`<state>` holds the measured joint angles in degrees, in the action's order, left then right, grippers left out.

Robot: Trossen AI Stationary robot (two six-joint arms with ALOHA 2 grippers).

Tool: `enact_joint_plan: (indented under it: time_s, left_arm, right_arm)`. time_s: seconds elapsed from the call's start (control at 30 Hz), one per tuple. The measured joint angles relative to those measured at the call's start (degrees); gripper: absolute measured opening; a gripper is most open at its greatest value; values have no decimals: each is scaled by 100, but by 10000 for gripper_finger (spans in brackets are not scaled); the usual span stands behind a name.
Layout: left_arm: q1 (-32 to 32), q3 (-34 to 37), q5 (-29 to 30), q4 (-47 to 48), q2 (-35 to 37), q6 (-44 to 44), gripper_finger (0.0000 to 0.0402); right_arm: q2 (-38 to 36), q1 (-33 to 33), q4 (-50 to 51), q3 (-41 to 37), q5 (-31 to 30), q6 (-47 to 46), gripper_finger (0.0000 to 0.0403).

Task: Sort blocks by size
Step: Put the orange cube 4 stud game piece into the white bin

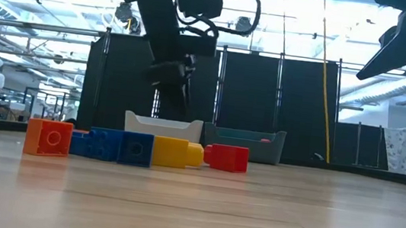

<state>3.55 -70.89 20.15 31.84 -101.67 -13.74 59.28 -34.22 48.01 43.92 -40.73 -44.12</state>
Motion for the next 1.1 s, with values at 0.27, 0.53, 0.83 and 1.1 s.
enact_joint_plan:
  time_s: [0.27, 0.53, 0.83, 1.1]
  left_arm:
    - [39, -2, 128, 15, 0, 709, 199]
    - [110, -2, 111, 12, 0, 1326, 199]
    - [281, -2, -664, 618, -82, 746, 207]
    - [78, -46, -871, 723, -73, -179, 300]
  right_arm:
    - [-1, 0, 2, 0, 1, -2, 192]
    - [-2, 0, 2, 0, 2, 0, 192]
    - [0, -2, 4, 0, 2, 2, 192]
    - [0, -1, 4, 0, 4, 2, 192]
